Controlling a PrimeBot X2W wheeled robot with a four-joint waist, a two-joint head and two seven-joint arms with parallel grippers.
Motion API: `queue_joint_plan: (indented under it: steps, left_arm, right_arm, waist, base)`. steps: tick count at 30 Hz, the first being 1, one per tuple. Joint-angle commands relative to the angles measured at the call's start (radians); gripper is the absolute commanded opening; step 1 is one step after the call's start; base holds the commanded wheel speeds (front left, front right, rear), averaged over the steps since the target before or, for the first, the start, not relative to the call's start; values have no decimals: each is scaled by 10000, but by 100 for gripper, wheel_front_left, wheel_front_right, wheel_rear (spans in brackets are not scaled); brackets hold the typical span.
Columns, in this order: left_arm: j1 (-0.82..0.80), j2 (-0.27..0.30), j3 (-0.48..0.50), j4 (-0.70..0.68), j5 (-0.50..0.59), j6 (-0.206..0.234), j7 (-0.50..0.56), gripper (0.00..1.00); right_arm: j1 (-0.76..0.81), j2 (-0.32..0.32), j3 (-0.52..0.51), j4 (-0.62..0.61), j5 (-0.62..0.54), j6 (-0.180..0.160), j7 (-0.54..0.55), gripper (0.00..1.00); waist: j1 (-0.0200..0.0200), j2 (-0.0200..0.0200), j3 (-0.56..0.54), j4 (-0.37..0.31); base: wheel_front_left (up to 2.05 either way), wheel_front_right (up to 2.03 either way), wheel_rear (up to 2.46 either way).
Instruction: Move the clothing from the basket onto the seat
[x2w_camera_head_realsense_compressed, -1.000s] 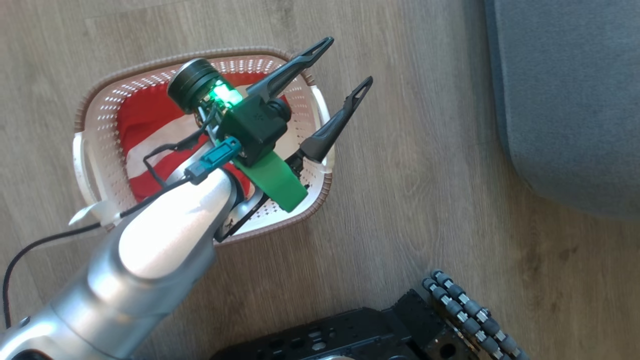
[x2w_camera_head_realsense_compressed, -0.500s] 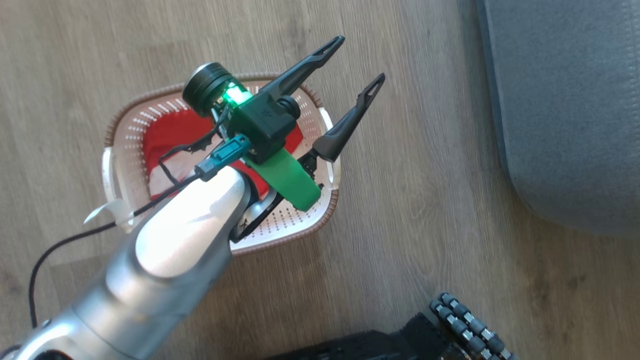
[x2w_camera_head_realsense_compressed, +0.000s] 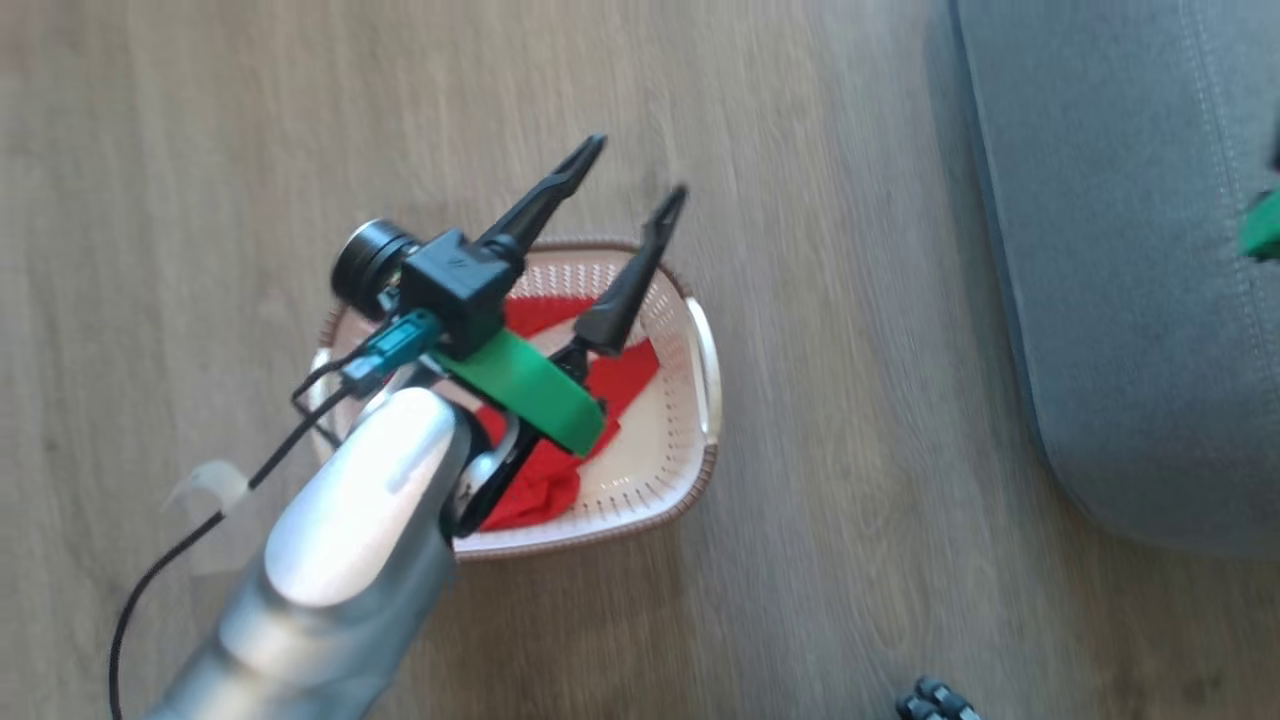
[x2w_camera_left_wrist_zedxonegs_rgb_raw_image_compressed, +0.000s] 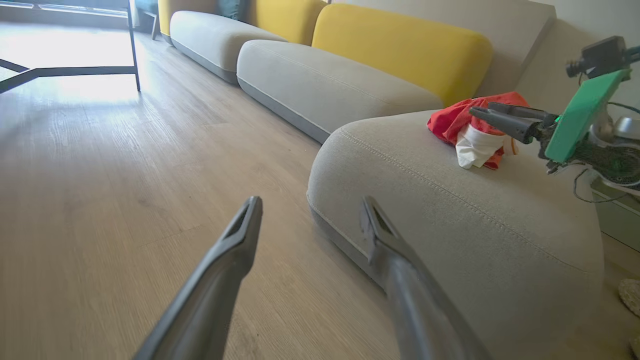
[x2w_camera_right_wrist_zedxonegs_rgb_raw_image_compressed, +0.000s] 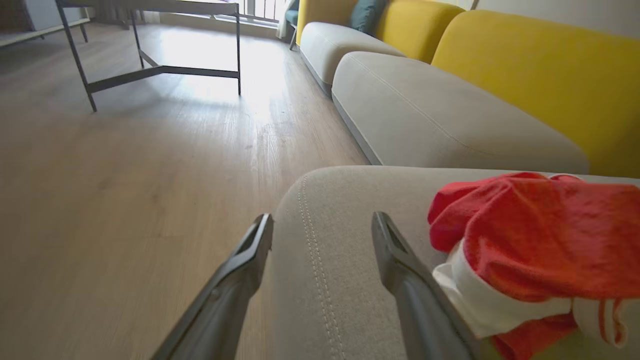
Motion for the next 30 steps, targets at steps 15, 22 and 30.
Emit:
queue_joint_plan:
  steps: [15, 22, 30]
  left_arm:
    - [2310, -296, 3690, 218, 776, -46, -41, 100]
    - [3096, -460, 5029, 396, 1226, 24, -41, 100]
    - [4003, -655, 6433, 619, 1696, 118, -41, 100]
  right_arm:
    - [2078, 527, 1542, -2485, 522, 69, -42, 100]
    - [2925, 960, 1831, -2870, 431, 69, -42, 100]
    - [4029, 1680, 1991, -3180, 95, 69, -42, 100]
  waist:
    - [1, 0, -2552, 1384]
    - [1, 0, -3264, 1381]
    - [1, 0, -3925, 1191]
  base:
    - [0, 0, 0]
    - [0, 0, 0]
    - [0, 0, 0]
